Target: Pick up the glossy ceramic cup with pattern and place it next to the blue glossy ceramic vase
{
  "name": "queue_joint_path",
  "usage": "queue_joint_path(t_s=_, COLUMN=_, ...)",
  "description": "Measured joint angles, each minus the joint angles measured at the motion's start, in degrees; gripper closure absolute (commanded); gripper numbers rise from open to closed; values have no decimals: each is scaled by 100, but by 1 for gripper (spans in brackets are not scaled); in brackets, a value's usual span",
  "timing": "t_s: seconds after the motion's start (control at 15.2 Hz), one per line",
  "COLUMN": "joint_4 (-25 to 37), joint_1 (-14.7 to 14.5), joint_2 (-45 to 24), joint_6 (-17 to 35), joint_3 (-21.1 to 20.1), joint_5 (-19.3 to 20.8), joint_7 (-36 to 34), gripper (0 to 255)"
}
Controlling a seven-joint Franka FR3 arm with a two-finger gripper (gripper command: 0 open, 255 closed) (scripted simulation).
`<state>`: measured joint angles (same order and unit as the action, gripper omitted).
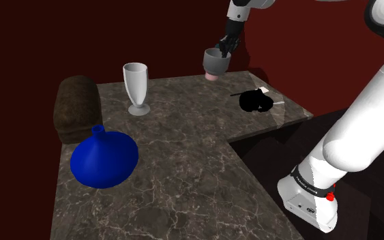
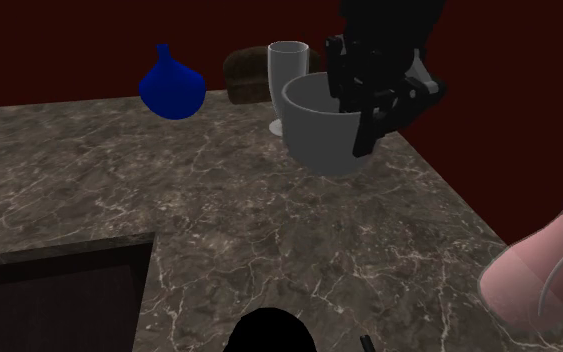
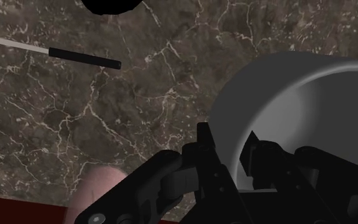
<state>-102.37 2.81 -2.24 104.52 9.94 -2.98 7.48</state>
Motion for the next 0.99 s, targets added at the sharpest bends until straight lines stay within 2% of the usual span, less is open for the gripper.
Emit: queue_joint_path(t_s=0.99, joint_4=1277, joint_1=15, joint_2=-92, joint_6=-1186, joint_3=11, joint_5=-7, joint_7=-36, gripper=255)
